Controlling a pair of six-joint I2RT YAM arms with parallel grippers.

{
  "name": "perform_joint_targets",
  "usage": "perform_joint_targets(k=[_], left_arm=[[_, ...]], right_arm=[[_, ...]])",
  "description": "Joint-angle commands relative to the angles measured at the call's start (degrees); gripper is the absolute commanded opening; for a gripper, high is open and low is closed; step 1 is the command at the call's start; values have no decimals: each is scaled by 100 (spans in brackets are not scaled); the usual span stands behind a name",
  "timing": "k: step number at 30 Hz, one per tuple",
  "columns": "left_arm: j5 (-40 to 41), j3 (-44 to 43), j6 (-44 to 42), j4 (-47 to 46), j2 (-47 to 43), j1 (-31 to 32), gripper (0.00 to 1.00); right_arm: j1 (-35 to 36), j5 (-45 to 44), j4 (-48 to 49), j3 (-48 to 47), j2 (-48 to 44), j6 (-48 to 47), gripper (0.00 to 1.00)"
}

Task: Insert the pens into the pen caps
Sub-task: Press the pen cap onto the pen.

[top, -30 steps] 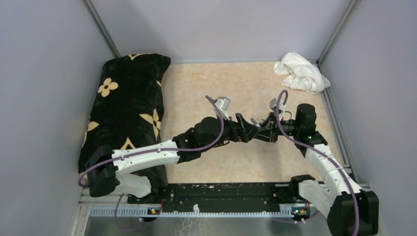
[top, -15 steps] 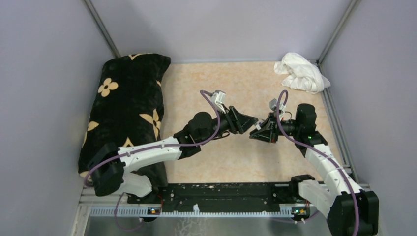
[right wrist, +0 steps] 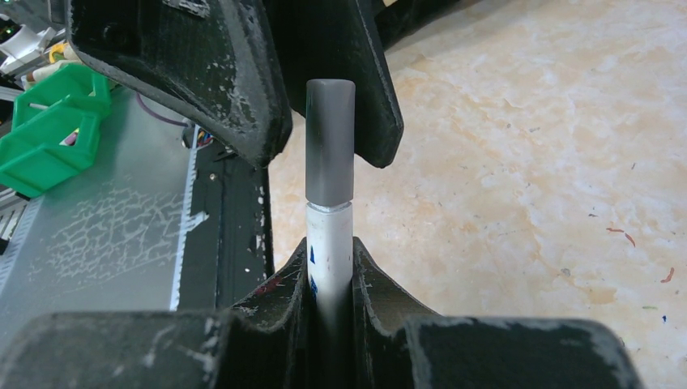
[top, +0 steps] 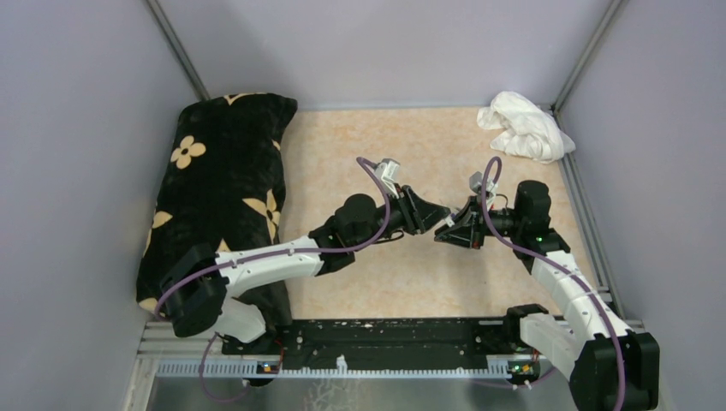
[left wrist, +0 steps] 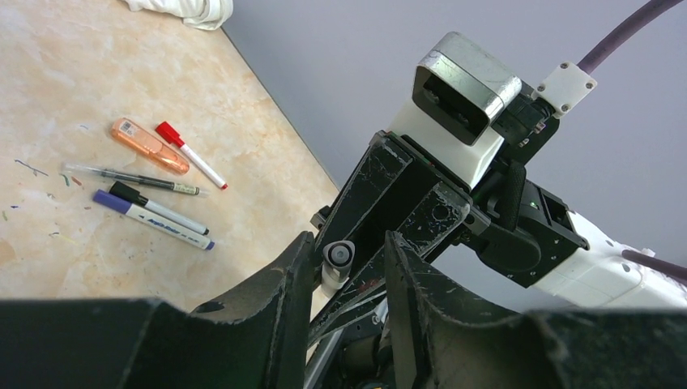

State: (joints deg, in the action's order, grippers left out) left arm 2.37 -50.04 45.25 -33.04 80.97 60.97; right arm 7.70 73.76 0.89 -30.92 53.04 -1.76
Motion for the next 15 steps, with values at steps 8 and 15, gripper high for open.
perform_joint_targets(k=[8,15], left_arm=[[-160,-302,11,-94,143,-18,30],[-206,-301,153,55,199,-19,25]], right_arm=[[38,129,272,-257,-39,-33,0],[38,79,279,-266,-39,-21,0]])
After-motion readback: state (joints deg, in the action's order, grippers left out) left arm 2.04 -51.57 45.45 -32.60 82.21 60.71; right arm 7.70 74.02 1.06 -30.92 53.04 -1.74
